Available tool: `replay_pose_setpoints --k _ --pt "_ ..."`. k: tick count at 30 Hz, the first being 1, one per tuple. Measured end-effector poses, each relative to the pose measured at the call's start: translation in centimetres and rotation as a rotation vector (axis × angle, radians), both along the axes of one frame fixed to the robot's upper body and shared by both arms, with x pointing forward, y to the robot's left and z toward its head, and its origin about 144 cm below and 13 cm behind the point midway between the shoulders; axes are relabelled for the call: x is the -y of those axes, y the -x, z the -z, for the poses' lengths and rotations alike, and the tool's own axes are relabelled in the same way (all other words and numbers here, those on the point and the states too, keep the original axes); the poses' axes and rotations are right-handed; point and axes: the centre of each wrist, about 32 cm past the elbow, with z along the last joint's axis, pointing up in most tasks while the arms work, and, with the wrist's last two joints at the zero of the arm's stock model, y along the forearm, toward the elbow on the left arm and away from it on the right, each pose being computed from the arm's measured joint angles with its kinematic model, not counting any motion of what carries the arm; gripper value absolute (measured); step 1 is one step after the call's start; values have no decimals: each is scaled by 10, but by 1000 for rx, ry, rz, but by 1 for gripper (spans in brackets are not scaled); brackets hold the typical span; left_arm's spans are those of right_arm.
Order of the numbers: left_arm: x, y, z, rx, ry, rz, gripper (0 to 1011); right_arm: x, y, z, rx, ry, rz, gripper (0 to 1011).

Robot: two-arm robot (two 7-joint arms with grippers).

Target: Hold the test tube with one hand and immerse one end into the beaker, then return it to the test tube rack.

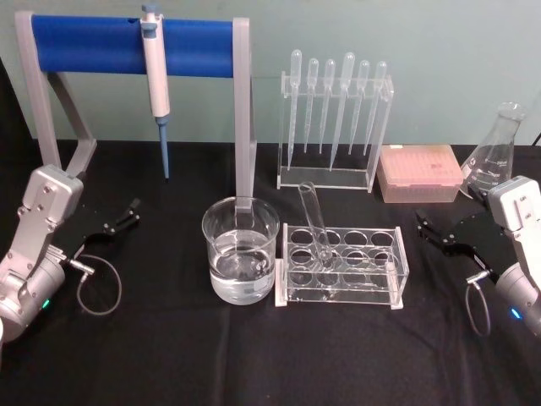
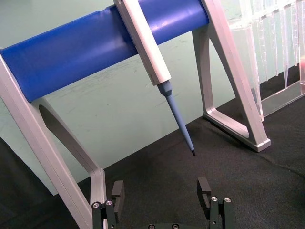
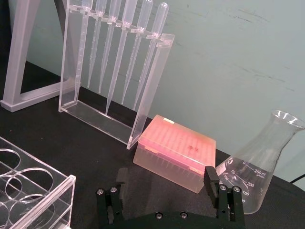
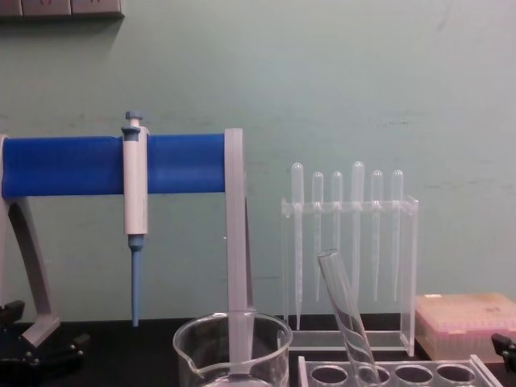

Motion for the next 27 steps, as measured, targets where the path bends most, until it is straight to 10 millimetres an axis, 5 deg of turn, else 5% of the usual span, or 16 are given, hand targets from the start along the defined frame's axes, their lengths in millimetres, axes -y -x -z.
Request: replay_pose_setpoints --k 27 --pt "0 0 0 0 0 0 1000 0 0 0 0 0 0 1002"
